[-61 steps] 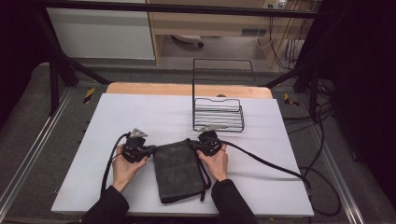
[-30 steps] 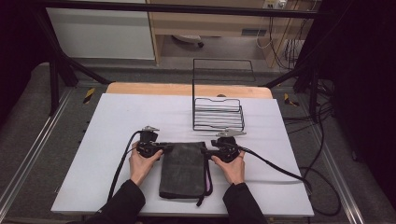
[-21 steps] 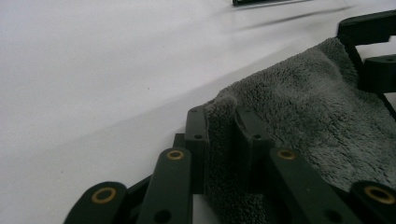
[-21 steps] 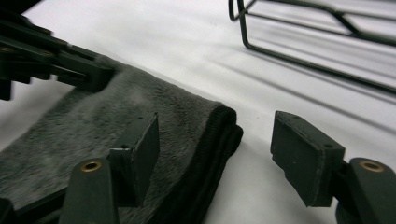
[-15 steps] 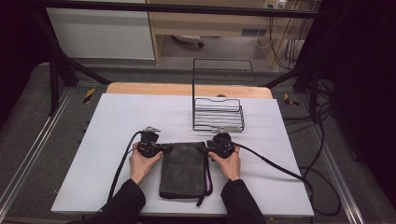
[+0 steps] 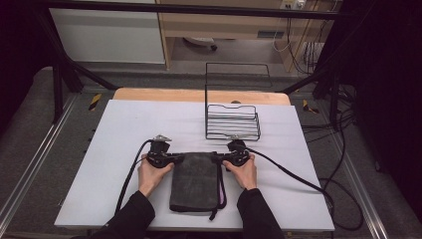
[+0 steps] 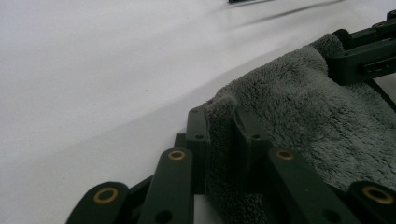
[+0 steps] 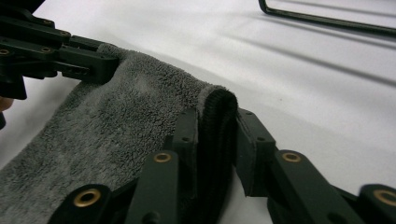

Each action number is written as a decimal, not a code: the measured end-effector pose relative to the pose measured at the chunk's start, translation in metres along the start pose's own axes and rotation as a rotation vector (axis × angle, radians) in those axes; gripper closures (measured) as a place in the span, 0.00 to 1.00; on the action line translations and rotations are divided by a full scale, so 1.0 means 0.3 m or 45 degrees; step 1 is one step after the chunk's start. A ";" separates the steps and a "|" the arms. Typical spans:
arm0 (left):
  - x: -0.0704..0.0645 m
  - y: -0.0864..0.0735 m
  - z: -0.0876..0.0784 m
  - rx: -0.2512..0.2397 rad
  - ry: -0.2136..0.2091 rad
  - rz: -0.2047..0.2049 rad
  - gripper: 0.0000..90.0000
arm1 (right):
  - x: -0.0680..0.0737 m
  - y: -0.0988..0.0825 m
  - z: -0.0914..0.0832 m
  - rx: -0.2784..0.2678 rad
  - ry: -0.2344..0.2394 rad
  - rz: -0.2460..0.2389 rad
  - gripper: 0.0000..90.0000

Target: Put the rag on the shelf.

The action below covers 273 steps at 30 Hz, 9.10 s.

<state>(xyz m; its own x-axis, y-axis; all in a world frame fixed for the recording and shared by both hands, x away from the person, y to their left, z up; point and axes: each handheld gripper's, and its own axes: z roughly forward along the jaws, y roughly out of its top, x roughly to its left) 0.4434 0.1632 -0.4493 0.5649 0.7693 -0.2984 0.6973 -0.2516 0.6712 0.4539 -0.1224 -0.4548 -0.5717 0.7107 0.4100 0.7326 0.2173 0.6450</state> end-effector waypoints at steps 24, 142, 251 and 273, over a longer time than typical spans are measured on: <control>-0.061 0.013 -0.139 -0.187 -0.050 0.099 0.88 | 0.069 -0.002 -0.118 -0.168 0.033 -0.112 0.86; -0.465 0.571 -0.459 -1.069 -0.179 0.339 0.90 | 0.317 0.302 -0.791 -1.180 -0.296 -0.480 0.91; -0.362 0.757 -0.289 -0.829 -0.097 0.441 0.90 | 0.063 0.496 -0.712 -1.006 -0.323 -0.350 0.91; -0.379 0.671 -0.308 -0.729 -0.126 0.466 0.88 | 0.080 0.414 -0.732 -0.880 -0.251 -0.387 0.91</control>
<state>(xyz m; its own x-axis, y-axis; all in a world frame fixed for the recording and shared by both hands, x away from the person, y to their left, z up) 0.4787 0.0793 -0.2176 0.7761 0.6301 -0.0265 0.1262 -0.1140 0.9854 0.4501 -0.2253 -0.2230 -0.5869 0.8066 0.0703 0.1208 0.0013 0.9927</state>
